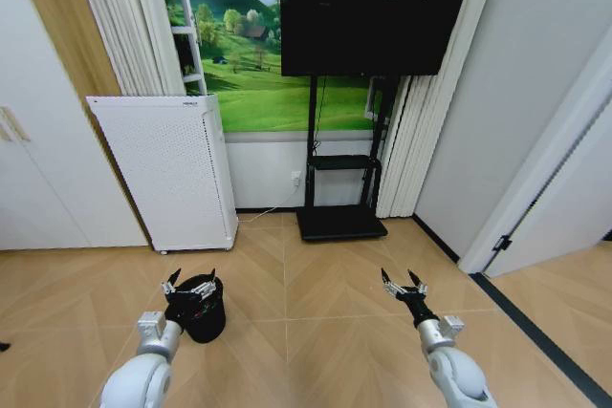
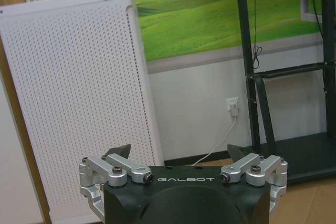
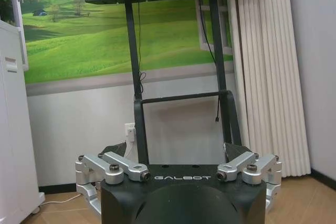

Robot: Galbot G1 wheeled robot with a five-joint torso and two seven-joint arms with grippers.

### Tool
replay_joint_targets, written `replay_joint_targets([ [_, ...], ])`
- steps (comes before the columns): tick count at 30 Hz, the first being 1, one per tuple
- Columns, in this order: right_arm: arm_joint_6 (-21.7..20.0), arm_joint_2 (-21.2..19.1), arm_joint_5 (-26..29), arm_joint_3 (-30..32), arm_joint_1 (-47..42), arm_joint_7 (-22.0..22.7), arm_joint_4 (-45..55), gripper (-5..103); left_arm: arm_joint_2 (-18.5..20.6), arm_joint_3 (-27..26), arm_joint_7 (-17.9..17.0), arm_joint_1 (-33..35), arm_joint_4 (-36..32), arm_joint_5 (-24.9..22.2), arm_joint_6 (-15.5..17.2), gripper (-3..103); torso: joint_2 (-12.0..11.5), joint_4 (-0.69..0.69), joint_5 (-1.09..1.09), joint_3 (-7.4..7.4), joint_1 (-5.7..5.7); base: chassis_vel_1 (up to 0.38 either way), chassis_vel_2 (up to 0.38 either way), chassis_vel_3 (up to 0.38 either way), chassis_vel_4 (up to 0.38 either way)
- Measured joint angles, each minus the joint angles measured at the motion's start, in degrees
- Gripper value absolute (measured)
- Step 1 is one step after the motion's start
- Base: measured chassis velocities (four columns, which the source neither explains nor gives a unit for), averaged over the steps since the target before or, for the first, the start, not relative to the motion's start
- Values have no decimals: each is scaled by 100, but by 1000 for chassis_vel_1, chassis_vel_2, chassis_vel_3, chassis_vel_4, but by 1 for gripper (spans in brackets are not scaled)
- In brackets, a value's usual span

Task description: Pick up the trash bin and place the garbage on the floor into it.

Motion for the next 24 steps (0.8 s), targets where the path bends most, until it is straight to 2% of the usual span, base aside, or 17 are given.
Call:
replay_joint_targets([
  [2, 26, -35, 21, 11, 38, 10, -33, 100, 20, -85, 234, 0, -5, 239, -95, 100, 75, 0, 0, 44, 30, 0, 0, 0, 0],
  [10, 45, -86, 65, 16, 161, 11, -141, 100, -71, -179, 529, -42, 71, 178, -406, 100, 259, 0, 0, 158, 101, 0, 0, 0, 0],
  [18, -37, -222, 204, 16, 210, -26, -106, 100, -144, -269, 609, -37, 65, 10, -403, 100, 421, 0, 0, 250, 169, 0, 0, 0, 0],
  [20, -135, -324, 332, 3, 219, -159, -81, 100, -164, -291, 605, -8, 46, -92, -380, 100, 482, 0, 0, 289, 194, 0, 0, 0, 0],
  [21, -185, -403, 401, -22, 231, -390, -126, 100, -176, -308, 605, 17, 33, -144, -371, 100, 520, -1, 0, 313, 207, 0, 0, 0, 0],
  [22, -185, -403, 401, -22, 231, -390, -126, 100, -176, -308, 605, 17, 33, -144, -371, 100, 520, -1, 0, 313, 207, 0, 0, 0, 0],
  [24, -178, -514, 438, -118, 278, -849, -341, 100, -186, -322, 619, 67, 8, -202, -364, 100, 598, 0, 1, 363, 236, 0, 0, 0, 0],
])
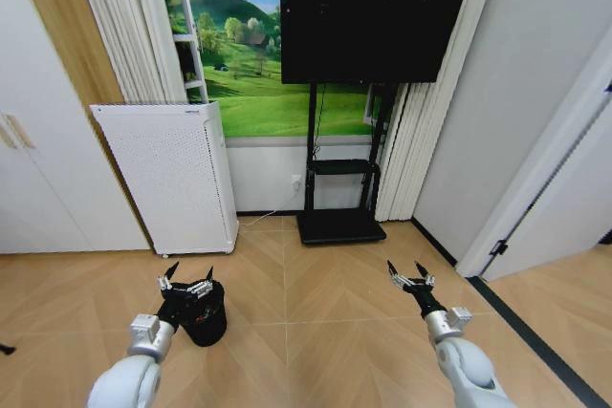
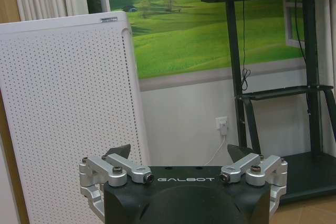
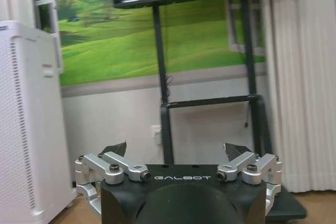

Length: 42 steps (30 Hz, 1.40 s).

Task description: Pick up the trash bin and place the garbage on the floor into it.

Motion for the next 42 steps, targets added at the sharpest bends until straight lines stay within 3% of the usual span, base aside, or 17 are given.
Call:
replay_joint_targets([
  [9, 86, -76, -25, 44, 41, -689, -83, 100, -43, -27, 118, 86, -99, -143, 14, 100, 208, 0, -2, 124, 84, 0, 0, 0, 0],
  [42, 82, 37, -25, 141, -46, -314, -19, 100, 61, -124, 120, 96, -26, -334, 63, 100, 1011, 0, -2, 588, 422, 0, 0, 0, 0],
])
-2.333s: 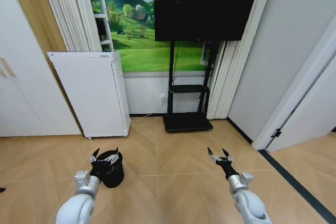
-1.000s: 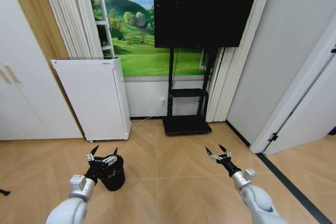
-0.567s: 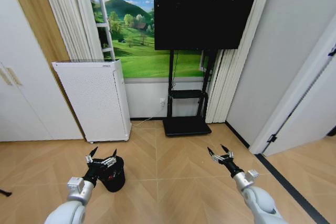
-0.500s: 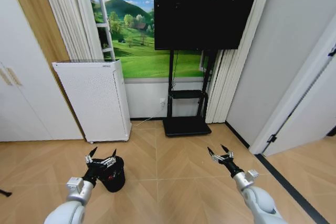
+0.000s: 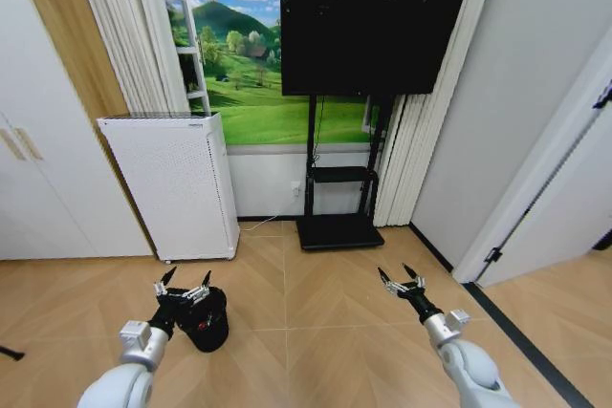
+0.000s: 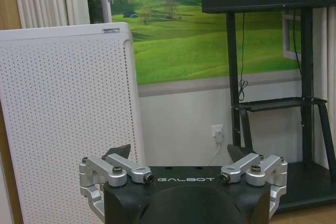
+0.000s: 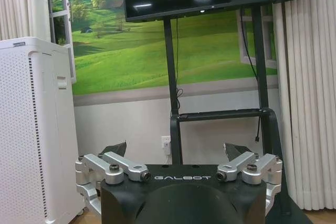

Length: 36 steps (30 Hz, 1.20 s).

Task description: Pick up the trash bin and place the garbage on the floor into it.

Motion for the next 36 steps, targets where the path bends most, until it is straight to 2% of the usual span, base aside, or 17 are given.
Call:
replay_joint_targets([
  [9, -3, 73, -33, 58, -61, 129, 27, 100, -1, 69, -42, -48, 101, -18, 21, 100, 211, 0, 0, 120, 92, 0, 0, 0, 0],
  [11, -3, 97, -53, 94, -117, 168, 61, 100, -14, 172, -250, -37, 91, -57, 58, 100, 275, 1, 0, 157, 119, 0, 0, 0, 0],
  [17, -105, 113, -165, 181, -256, 167, 187, 100, -52, 263, -453, -104, 90, -171, 60, 100, 297, -1, 0, 170, 128, 0, 0, 0, 0],
  [27, -71, 137, -174, 194, -303, 129, 174, 100, -43, 232, -447, -54, 77, -211, 60, 100, 279, 0, 1, 161, 123, 50, -41, -58, 53],
  [36, -51, 137, -177, 149, -254, 105, 92, 100, -55, 160, -413, -31, 68, -220, 57, 100, 256, -1, 2, 148, 111, 200, -199, -208, 201],
])
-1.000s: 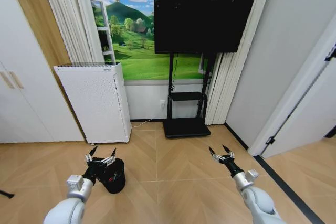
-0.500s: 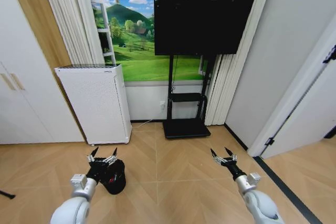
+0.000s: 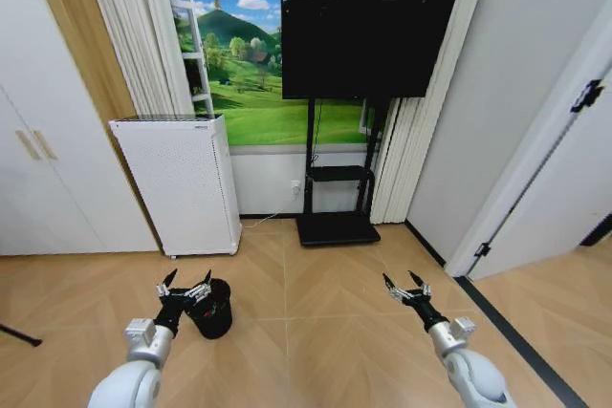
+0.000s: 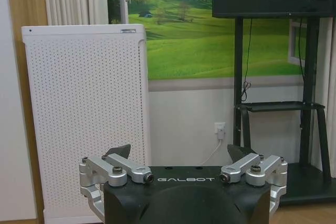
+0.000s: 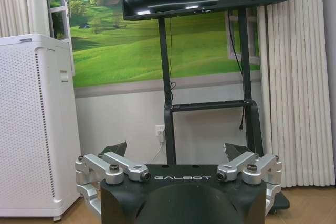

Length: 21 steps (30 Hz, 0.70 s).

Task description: Pick up the trash bin and place the garbage on the floor into it.

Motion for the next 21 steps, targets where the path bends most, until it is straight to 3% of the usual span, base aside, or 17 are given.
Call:
replay_joint_targets([
  [15, 63, -28, -14, -20, 76, -6, -202, 100, -42, 80, -3, -72, 126, 40, -4, 100, -15, 1, -5, -13, -11, 319, -319, -326, 328],
  [18, 69, -21, -13, -40, 81, -3, -232, 100, -48, 93, -5, -81, 148, 51, -4, 100, -19, 0, 3, -11, -9, 376, -352, -371, 358],
  [21, 149, -13, 10, -63, 102, -2, -290, 100, -60, 117, -10, -86, 166, 59, -5, 100, -19, 1, -7, -15, -12, 357, -359, -335, 355],
])
